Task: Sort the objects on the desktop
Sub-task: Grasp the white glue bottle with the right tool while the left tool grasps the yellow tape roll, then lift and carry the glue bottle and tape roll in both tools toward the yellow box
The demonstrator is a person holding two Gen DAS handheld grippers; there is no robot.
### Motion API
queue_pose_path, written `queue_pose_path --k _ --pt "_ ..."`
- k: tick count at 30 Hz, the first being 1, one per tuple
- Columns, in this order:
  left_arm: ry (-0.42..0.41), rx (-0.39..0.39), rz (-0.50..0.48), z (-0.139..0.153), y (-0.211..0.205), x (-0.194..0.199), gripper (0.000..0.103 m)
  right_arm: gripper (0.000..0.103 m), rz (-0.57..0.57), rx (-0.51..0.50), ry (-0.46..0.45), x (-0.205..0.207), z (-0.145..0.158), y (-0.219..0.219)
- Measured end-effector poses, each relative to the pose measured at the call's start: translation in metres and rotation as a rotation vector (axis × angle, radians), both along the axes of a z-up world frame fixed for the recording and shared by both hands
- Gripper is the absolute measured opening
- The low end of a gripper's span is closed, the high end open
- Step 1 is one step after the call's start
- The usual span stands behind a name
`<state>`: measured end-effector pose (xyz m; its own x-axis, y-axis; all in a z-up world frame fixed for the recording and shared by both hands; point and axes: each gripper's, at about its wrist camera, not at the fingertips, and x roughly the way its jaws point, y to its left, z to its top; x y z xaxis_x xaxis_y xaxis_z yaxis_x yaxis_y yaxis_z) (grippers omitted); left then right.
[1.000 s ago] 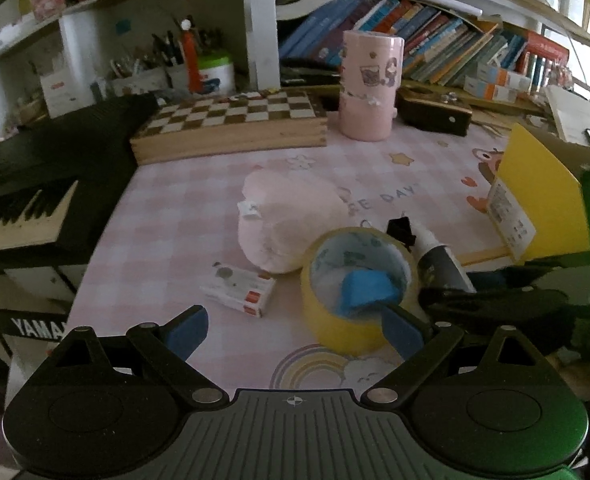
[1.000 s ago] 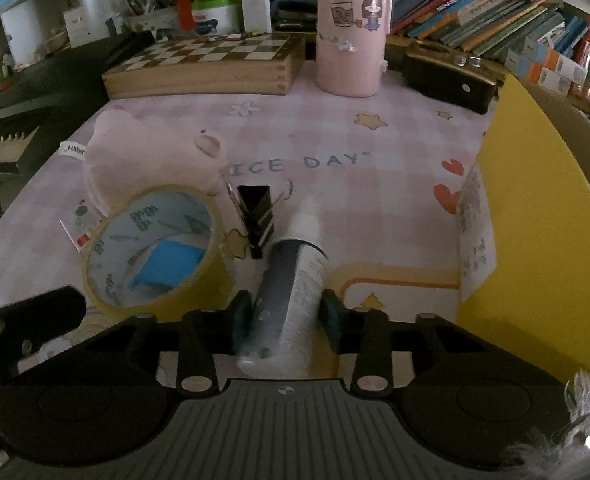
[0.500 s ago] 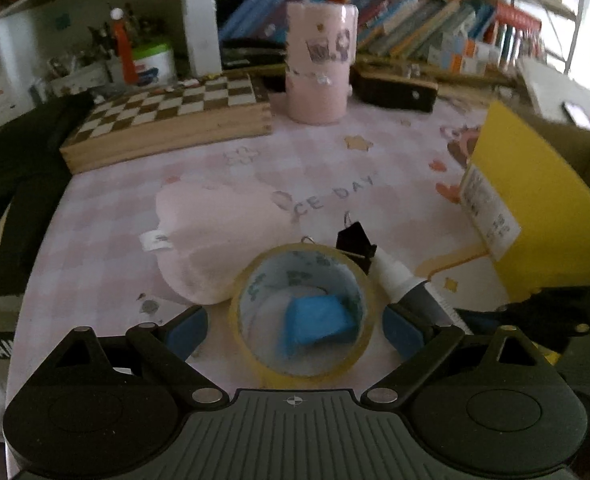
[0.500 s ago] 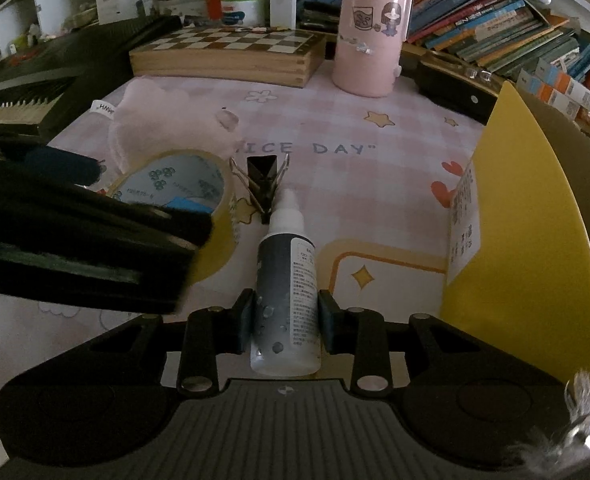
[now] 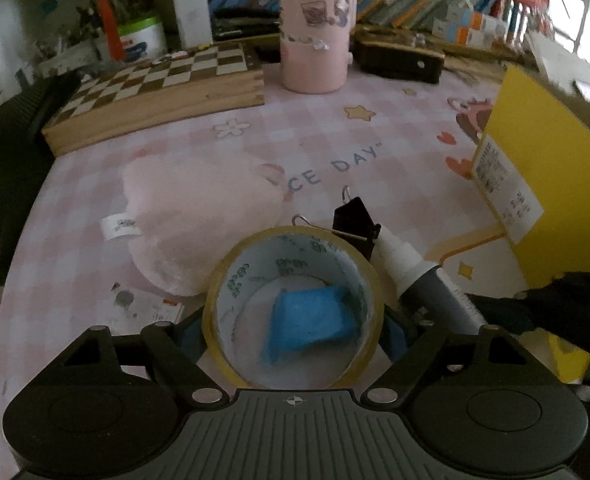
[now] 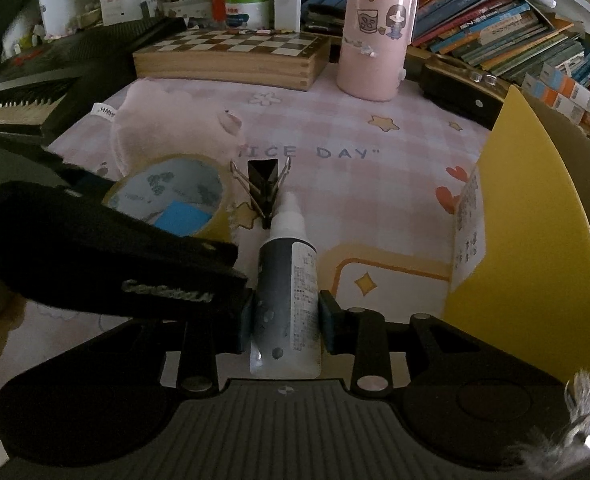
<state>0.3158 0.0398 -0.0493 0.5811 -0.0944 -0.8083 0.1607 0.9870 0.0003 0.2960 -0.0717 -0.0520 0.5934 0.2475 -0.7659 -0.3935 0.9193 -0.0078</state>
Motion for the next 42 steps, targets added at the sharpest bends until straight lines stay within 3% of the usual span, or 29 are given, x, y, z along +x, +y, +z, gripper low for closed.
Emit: queue_pose_path --k 6,13,21,32,42 --pt "-0.074 -0.078 0.041 0.033 0.019 -0.031 0.084 0.031 -0.012 0.051 0.012 0.002 0.003 -0.005" --pt "-0.159 -0.137 0.122 0.063 0.043 -0.059 0.084 0.030 -0.016 0.099 -0.049 -0.012 0.028 -0.010" --pt "-0.250 -0.147 0.131 0.083 0.054 -0.084 0.084 0.030 -0.060 0.151 -0.112 -0.031 0.058 -0.019" --pt "-0.243 -0.158 0.096 0.081 0.061 -0.116 0.084 0.030 -0.019 0.143 -0.119 -0.068 0.068 -0.009" --pt "-0.233 -0.178 0.063 0.082 0.072 -0.153 0.084 0.030 -0.054 0.174 -0.076 -0.113 0.069 0.001"
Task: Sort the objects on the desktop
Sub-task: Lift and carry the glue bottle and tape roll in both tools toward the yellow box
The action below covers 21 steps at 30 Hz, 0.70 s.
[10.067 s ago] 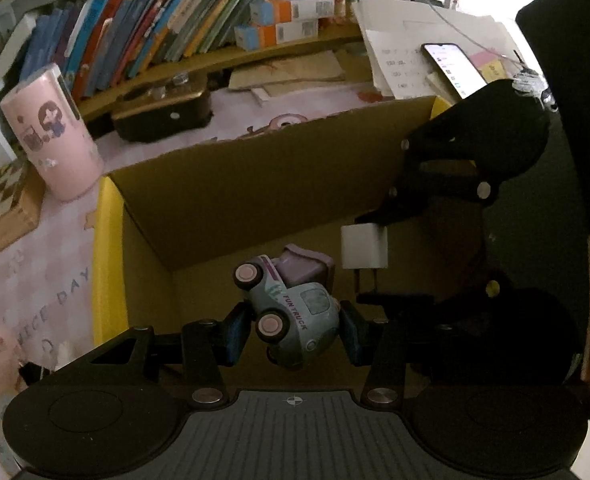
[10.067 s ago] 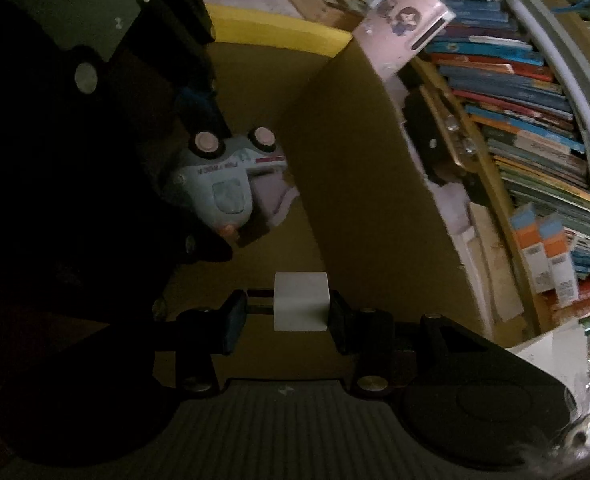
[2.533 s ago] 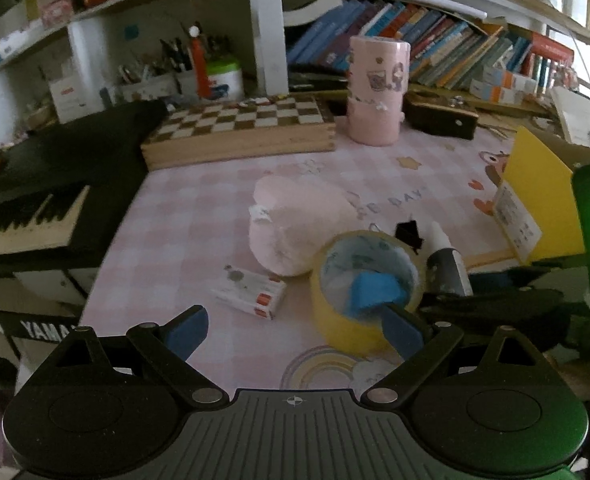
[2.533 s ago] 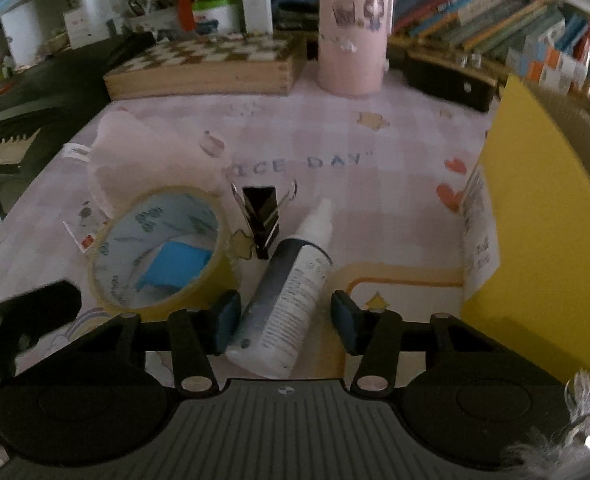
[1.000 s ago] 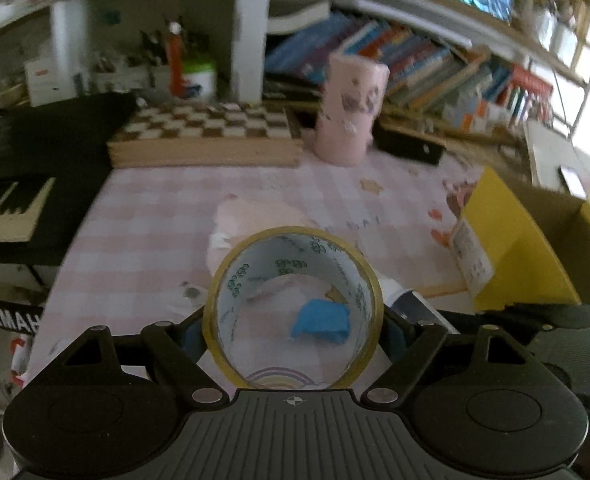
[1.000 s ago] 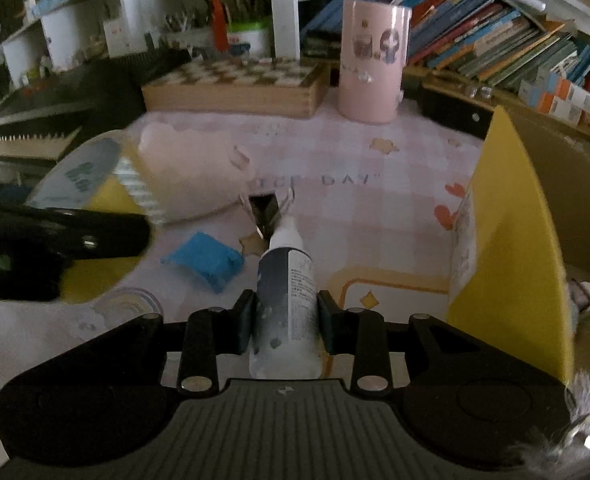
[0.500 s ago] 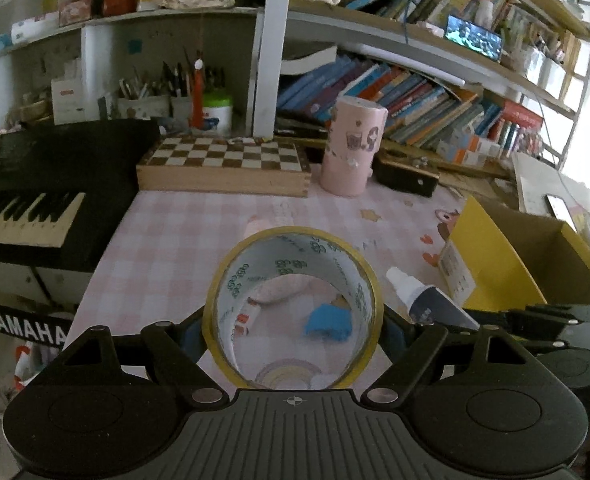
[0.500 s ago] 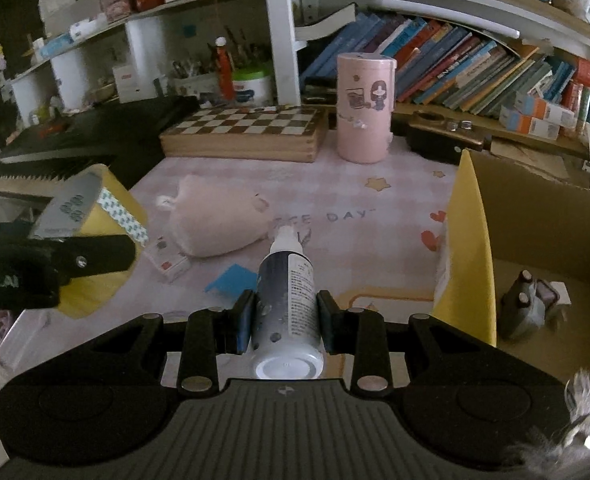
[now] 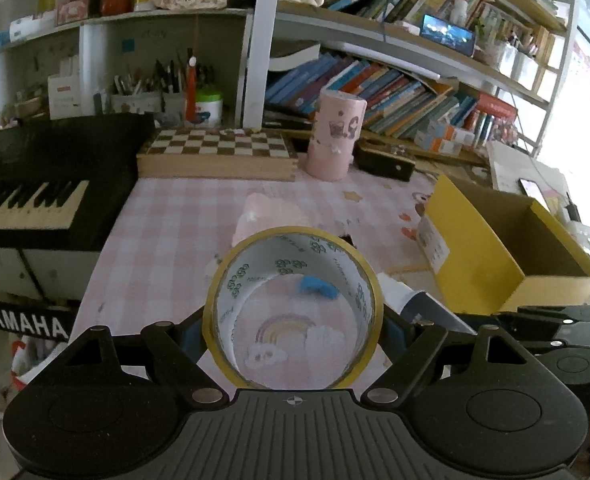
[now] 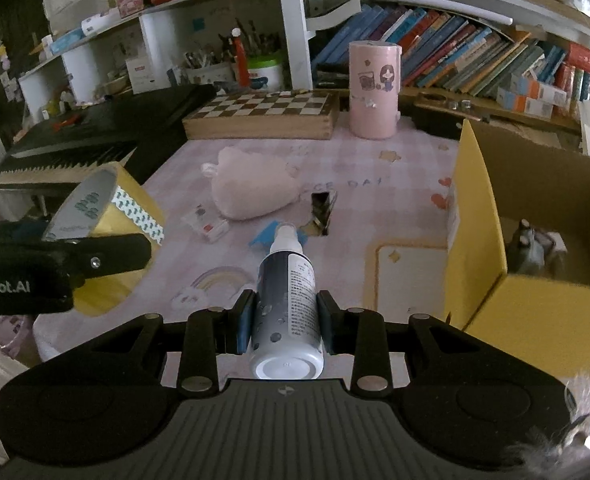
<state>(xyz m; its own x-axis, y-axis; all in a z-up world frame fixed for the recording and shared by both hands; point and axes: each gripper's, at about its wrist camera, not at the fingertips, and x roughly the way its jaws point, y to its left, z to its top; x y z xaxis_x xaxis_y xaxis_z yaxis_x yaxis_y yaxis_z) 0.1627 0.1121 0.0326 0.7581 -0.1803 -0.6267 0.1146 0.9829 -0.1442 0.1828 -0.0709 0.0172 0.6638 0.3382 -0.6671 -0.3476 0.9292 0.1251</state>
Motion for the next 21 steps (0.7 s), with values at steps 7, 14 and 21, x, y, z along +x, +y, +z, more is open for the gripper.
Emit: queue_pose_path --k 7,14,21 --pt "0.006 -0.001 -0.025 -0.001 0.010 -0.029 0.084 0.030 -0.001 -0.011 -0.002 -0.034 0.001 0.013" --pt "0.007 -0.003 -0.048 -0.001 0.015 -0.056 0.084 0.030 -0.013 -0.011 0.021 -0.063 0.000 0.019" --pt "0.013 0.003 -0.078 -0.004 0.016 -0.078 0.084 0.030 -0.042 -0.005 0.037 -0.092 -0.002 0.020"
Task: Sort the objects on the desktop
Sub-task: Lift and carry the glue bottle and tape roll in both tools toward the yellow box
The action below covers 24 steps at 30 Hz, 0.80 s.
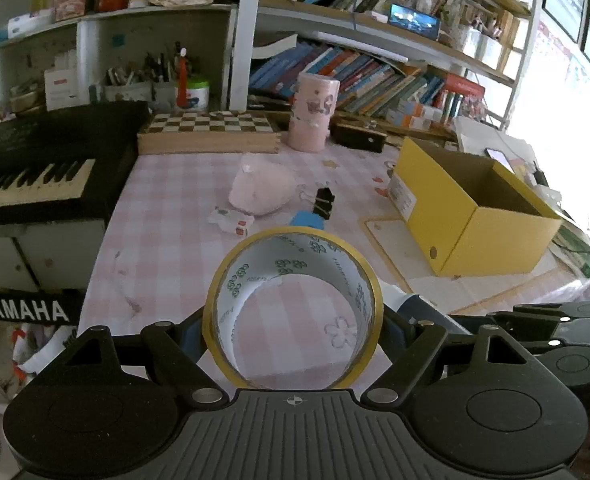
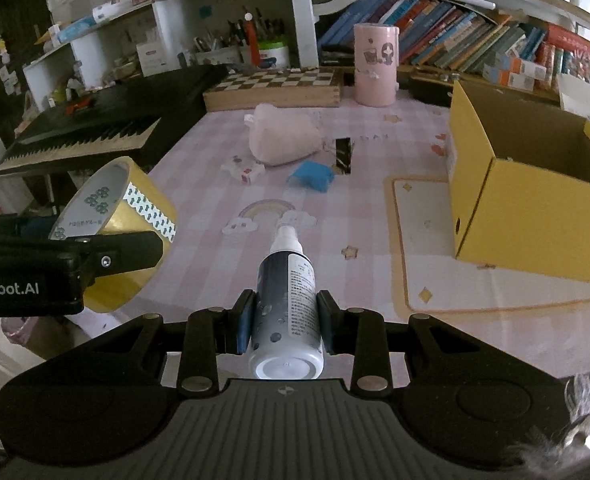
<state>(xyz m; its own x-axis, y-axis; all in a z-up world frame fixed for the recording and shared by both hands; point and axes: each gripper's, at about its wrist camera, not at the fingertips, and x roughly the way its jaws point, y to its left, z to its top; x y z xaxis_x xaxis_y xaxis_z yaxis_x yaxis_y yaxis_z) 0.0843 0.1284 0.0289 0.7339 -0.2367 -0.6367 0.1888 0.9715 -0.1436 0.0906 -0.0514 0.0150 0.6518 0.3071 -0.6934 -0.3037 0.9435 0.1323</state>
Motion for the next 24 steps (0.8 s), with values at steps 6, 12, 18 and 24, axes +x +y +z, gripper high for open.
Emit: queue_pose_path --k 6,12,18,24 --pt "0.012 0.008 -0.021 -0.003 -0.001 -0.015 0.084 0.030 -0.004 -0.001 0.009 -0.021 -0.004 0.003" --pt "0.014 0.018 -0.052 -0.005 -0.006 -0.027 0.084 0.030 -0.014 -0.001 0.021 -0.037 -0.007 0.003" --pt "0.036 0.013 -0.090 -0.009 -0.014 -0.032 0.084 0.030 -0.044 -0.004 0.030 -0.052 -0.011 -0.004" --pt "0.043 0.015 -0.141 -0.012 -0.024 -0.034 0.084 0.030 -0.114 -0.001 0.043 -0.062 -0.013 -0.016"
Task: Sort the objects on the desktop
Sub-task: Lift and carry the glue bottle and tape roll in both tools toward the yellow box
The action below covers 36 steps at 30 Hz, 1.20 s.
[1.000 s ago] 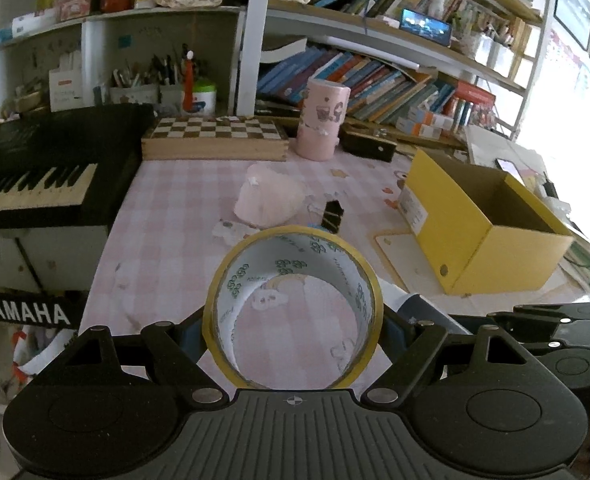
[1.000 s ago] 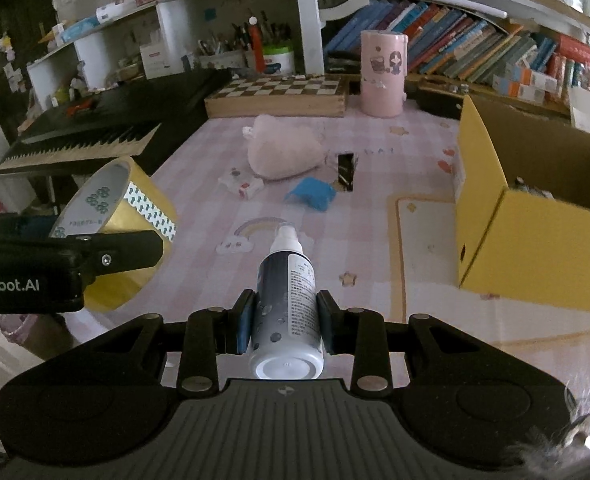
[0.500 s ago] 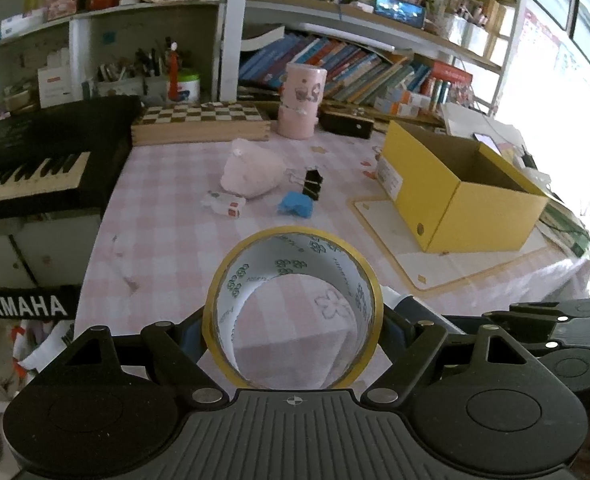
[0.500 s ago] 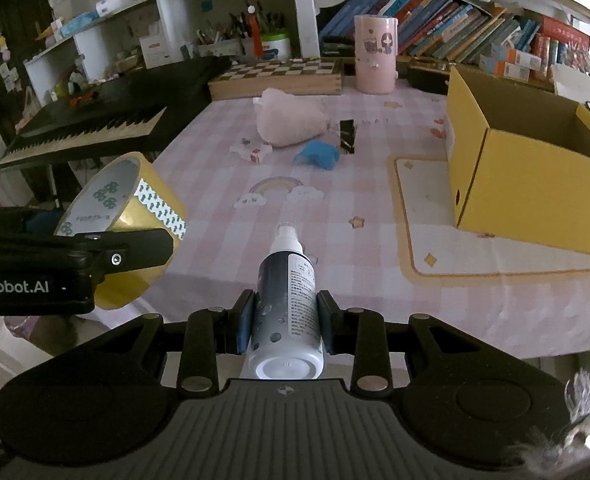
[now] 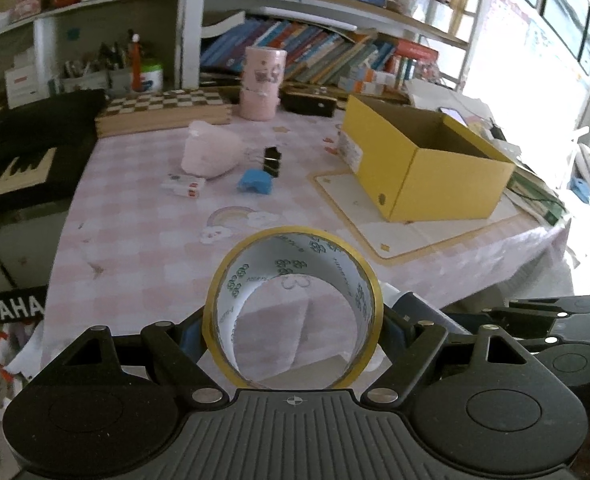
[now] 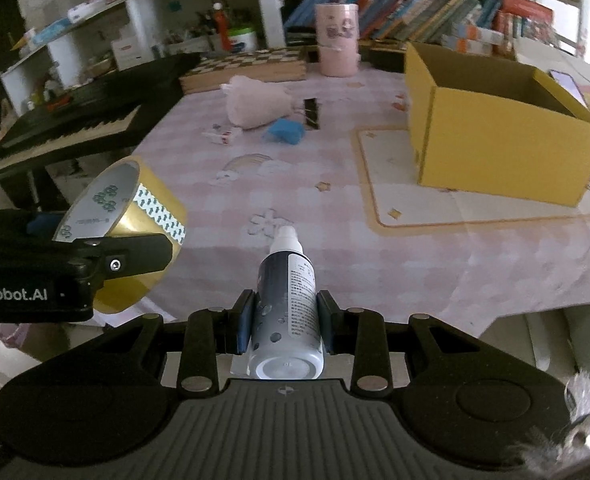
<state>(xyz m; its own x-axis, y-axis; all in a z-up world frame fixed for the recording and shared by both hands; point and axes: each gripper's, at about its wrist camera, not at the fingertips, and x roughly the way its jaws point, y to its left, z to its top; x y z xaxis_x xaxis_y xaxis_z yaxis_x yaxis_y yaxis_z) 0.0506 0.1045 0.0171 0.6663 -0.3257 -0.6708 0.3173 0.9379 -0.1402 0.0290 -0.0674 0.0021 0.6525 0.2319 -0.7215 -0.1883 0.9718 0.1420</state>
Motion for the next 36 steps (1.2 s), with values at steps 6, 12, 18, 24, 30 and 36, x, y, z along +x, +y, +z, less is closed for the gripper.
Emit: queue_pose_path --k 6,12,18,24,30,36 --pt "-0.010 0.001 -0.080 0.001 -0.018 0.000 0.084 0.030 -0.064 -0.007 0.003 -0.009 0.001 -0.014" --pt "-0.012 0.002 -0.146 -0.001 -0.035 0.000 0.084 0.030 -0.127 -0.010 0.015 -0.018 -0.001 -0.029" --pt "-0.008 0.007 -0.214 -0.002 -0.055 0.002 0.084 0.030 -0.203 -0.006 0.017 -0.027 -0.002 -0.048" --pt "-0.005 0.009 -0.280 -0.003 -0.076 0.003 0.084 0.030 -0.267 -0.005 0.017 -0.036 -0.002 -0.065" --pt "-0.010 0.012 -0.319 -0.002 -0.091 0.006 0.084 0.030 -0.319 -0.007 0.016 -0.039 -0.001 -0.081" --pt "-0.015 0.010 -0.339 -0.001 -0.104 0.013 0.084 0.030 -0.350 -0.012 0.008 -0.037 0.002 -0.094"
